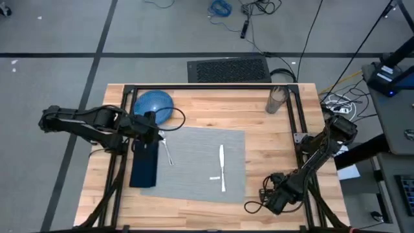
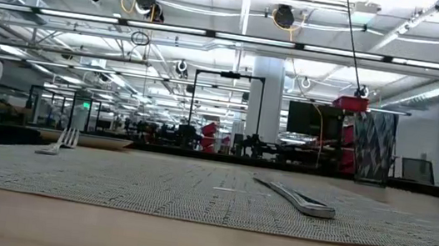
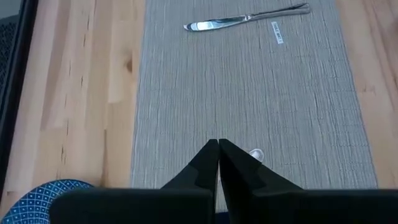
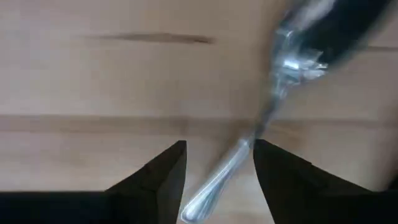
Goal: Set table place
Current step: Put the silver spoon on the gray placemat beside the silver knife
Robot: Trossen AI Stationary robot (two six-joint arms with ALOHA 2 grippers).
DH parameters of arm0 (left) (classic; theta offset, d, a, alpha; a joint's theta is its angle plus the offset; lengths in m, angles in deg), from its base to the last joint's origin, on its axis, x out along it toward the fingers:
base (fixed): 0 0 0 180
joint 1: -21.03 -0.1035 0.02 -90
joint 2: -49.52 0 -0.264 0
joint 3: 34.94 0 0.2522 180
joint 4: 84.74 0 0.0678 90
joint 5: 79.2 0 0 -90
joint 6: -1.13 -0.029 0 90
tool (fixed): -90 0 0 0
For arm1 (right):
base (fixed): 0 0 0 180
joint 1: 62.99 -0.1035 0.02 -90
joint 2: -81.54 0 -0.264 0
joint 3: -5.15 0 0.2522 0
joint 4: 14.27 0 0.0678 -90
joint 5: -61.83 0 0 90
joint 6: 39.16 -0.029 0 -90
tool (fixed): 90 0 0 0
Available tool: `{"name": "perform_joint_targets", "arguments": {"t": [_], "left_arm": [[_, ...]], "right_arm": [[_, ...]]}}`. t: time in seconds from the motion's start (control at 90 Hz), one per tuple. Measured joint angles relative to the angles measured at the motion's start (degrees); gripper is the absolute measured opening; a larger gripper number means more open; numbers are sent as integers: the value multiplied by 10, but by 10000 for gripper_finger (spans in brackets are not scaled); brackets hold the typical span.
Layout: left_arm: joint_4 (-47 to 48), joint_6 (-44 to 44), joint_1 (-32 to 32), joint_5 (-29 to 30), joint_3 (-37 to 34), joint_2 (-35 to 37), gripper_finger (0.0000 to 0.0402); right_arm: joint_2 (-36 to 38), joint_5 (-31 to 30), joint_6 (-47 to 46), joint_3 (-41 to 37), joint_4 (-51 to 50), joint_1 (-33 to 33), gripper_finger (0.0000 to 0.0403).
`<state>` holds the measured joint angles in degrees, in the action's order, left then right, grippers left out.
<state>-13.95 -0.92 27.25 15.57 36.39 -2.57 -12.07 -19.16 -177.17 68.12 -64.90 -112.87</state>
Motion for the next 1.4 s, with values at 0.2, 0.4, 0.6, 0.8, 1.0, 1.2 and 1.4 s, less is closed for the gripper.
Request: {"name": "perform_joint_targets", "arguments": {"t": [0.2,0.4,0.6,0.8,1.0,1.2,1.4], "left_arm": [[10,2,0,0,0,0,0],[9,1,-1,0,0,0,0],[9,1,-1,0,0,0,0],[9,1,-1,0,0,0,0],[9,1,-1,0,0,0,0],[7,-3,-1,0,0,0,0],[-4,-13,-1,0,0,0,0]], "right_arm": [[2,1,24,-19,4,4,164],[2,19,33,-18,-65,14,138],[1,27,66,-21,-82,46,25],[0,30,74,-20,-76,67,4],[-3,-71,83,24,-118,91,2],[-3,-150,102,65,-109,130,1],[-2,-213,154,75,-58,200,0]]}}
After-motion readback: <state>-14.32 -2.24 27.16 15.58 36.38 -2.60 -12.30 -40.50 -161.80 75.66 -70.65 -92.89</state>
